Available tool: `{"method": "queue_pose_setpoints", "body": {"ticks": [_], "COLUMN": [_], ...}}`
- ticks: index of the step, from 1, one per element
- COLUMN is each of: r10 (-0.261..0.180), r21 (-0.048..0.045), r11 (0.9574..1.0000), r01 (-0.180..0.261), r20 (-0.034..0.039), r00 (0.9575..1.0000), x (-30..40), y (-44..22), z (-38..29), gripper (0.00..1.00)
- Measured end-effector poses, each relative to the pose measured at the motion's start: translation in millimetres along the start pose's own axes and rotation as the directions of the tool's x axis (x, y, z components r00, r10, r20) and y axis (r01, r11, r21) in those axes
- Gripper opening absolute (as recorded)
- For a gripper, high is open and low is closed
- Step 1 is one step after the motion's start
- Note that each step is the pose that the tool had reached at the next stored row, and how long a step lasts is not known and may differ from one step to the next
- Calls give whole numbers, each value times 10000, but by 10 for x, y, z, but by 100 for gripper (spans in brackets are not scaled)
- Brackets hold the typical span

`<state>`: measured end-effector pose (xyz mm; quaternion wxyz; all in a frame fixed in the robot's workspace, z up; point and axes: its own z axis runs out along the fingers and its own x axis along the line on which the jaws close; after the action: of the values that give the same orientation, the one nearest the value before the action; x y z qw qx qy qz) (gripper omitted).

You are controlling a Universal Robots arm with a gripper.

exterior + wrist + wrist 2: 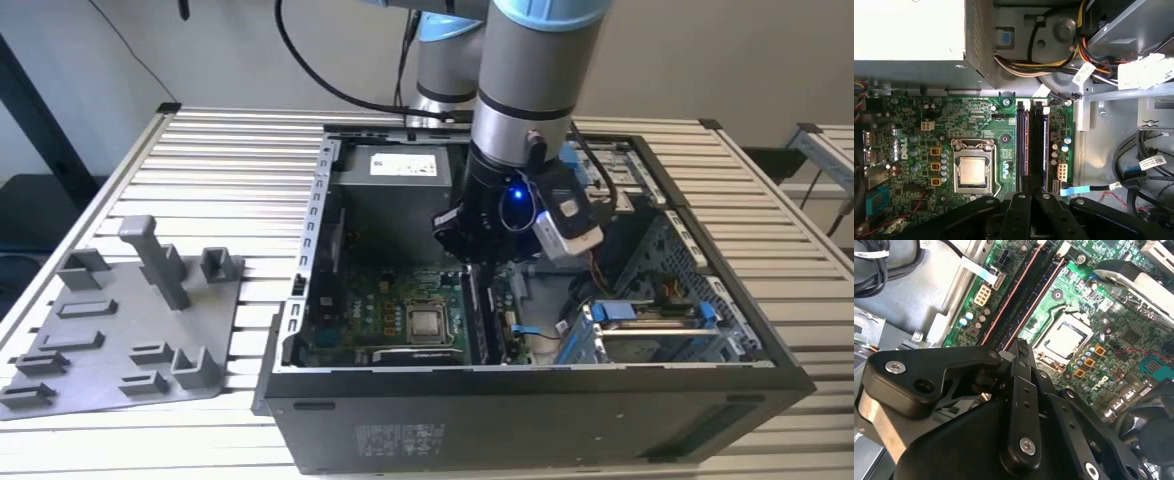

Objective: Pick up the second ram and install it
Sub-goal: 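Press down the second ram until it locks into place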

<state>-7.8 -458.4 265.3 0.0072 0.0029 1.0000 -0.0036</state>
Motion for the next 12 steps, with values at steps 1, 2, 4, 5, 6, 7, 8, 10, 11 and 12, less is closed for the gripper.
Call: {"method": "queue_pose_setpoints", "body": {"ticks": [1, 2, 4, 5, 6, 7, 8, 10, 11, 12], "r10": [-134, -314, -673, -852, -1042, -1226, -1401, -1715, -1845, -1978], "r21": [0, -3, -7, -10, -11, -14, -16, -21, -23, -24], "r11": [9999, 9995, 9977, 9964, 9946, 9925, 9901, 9852, 9828, 9802], "r01": [134, 314, 673, 852, 1042, 1226, 1401, 1715, 1845, 1978], "r20": [0, 1, 4, 5, 7, 9, 10, 14, 15, 17], "r00": [9999, 9995, 9977, 9964, 9946, 9925, 9901, 9852, 9828, 9802], "x": [0, 0, 0, 0, 0, 0, 0, 0, 0, 0], "y": [0, 0, 0, 0, 0, 0, 0, -1, 0, 0], "z": [-1, -1, -1, -1, -2, -1, -1, -1, -1, -1], "gripper": [11, 11, 11, 11, 11, 11, 11, 11, 11, 11]}}
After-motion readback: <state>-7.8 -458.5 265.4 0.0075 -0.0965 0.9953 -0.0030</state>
